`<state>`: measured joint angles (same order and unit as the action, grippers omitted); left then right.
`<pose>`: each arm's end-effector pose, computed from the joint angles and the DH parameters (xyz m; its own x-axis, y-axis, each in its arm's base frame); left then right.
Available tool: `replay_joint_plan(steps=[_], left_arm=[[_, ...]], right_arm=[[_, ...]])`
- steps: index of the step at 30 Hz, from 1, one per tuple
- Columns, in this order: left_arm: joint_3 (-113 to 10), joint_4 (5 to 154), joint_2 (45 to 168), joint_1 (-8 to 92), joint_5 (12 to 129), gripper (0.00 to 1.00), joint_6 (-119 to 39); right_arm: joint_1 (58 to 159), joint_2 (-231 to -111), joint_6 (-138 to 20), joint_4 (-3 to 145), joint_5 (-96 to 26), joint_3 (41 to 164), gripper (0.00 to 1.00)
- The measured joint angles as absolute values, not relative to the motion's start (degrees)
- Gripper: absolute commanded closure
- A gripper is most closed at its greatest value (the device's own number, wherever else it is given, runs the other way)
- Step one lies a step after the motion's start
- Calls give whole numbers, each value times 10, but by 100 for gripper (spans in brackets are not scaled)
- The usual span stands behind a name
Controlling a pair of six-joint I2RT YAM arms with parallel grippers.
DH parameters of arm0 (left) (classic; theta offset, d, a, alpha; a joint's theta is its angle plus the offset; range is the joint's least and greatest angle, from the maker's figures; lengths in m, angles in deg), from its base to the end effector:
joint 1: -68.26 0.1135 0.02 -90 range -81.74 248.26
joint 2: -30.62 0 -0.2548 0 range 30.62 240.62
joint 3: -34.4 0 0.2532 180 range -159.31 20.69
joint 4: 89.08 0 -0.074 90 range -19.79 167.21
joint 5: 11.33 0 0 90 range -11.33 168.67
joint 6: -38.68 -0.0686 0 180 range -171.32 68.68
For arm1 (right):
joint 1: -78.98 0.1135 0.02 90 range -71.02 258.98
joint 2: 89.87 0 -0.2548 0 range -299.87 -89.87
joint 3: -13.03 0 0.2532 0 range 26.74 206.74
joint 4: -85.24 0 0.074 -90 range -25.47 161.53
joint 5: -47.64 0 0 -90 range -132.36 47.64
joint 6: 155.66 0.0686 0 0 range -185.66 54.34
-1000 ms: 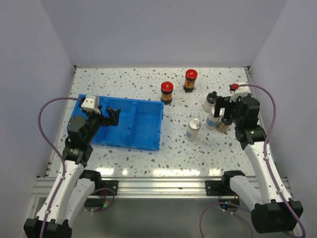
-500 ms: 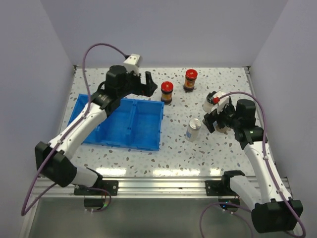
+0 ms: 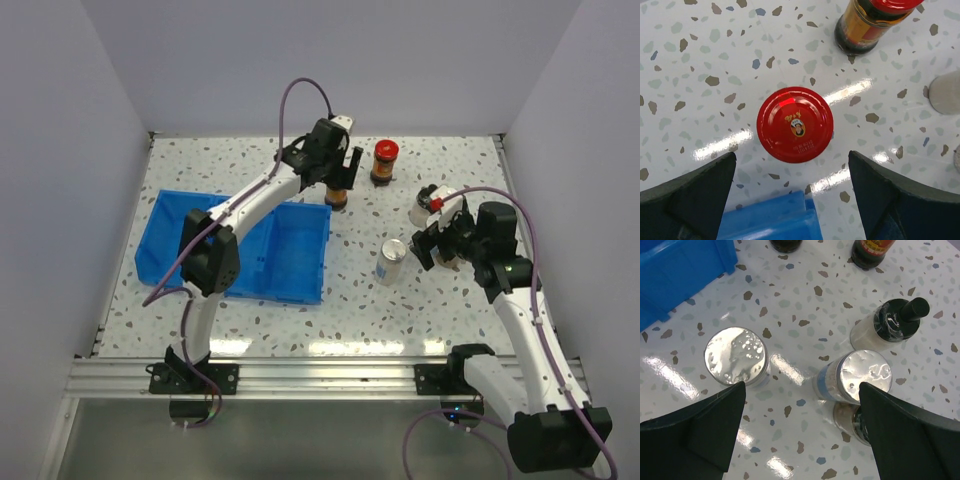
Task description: Organize the condiment bottles
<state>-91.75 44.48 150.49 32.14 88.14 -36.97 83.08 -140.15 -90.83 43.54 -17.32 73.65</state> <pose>0.4161 -0.2897 0.2708 -0.6236 0.1525 -0.7667 0.3358 0.9379 -0.0866 0.2199 0.0449 0.2841 -0.2889 -0.4070 -0.8665 -0.6057 0.7787 -0.1638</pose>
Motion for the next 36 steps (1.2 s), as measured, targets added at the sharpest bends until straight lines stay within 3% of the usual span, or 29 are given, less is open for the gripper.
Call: replay_joint_plan(steps=[6,14,20,24,27,36], left_arm=[[-1015,408,1584,323,899,4,-374],[-1045,401,1627,322,902,8,-374],[-1055,402,1652,322,901,34,-376],[-1058,402,1655,322,900,83,-375],[-1058,402,1655,322,900,100,-375],[-1042,407,1629,323,926,100,-399]], right_arm=[[831,-1400,-909,435,-174,737,1],[831,-1400,-909,435,-178,737,1],[831,-1400,-912,435,-178,737,1],[831,-1400,-913,435,-186,737,1],[831,-1400,-914,435,-189,737,1],[831,-1400,-917,435,-189,737,1]])
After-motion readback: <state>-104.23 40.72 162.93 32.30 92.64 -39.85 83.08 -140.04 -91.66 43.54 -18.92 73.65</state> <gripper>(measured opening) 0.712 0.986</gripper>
